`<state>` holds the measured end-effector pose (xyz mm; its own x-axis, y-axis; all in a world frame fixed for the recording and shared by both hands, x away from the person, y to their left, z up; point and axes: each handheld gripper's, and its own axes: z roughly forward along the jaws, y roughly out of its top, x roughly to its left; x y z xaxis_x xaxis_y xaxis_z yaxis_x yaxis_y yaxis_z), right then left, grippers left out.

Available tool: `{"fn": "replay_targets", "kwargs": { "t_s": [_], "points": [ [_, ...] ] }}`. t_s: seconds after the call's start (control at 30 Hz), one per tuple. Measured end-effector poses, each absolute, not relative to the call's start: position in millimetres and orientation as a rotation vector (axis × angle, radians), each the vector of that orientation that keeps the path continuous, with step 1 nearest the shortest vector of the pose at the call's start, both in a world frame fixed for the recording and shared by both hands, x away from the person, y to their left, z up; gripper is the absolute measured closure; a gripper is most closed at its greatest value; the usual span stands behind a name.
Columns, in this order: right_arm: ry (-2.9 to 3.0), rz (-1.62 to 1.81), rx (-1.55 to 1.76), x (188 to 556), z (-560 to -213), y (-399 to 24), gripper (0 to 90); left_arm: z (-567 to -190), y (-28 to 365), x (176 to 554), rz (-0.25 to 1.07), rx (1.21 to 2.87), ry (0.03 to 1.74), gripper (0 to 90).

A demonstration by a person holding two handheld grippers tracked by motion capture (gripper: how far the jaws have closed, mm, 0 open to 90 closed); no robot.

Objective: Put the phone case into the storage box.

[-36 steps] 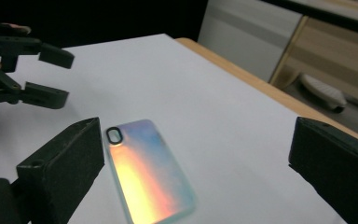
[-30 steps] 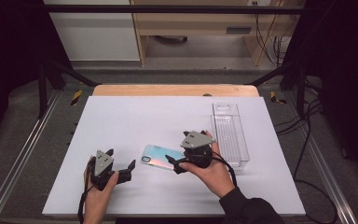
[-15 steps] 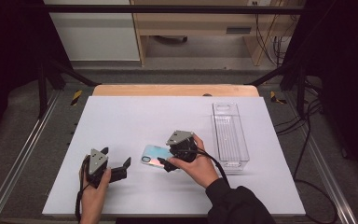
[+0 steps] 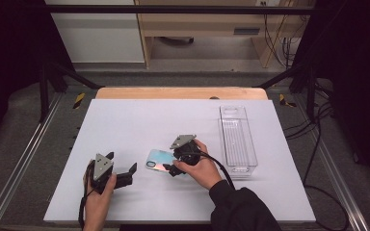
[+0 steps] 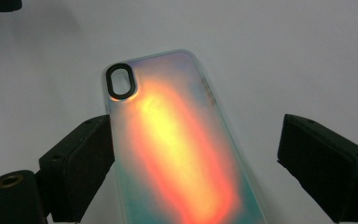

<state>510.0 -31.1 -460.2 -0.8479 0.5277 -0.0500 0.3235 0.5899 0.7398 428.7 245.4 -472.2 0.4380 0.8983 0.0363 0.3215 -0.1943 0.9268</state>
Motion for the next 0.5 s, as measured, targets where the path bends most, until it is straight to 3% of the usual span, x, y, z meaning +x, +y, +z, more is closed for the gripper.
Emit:
{"fn": "replay_targets", "kwargs": {
  "t_s": [0.5],
  "points": [
    [2.655,1.065,0.675,514.7,-475.1,-25.8,11.6,-472.4,244.3,428.7,0.744,1.748,1.048,5.4]
  ]
}}
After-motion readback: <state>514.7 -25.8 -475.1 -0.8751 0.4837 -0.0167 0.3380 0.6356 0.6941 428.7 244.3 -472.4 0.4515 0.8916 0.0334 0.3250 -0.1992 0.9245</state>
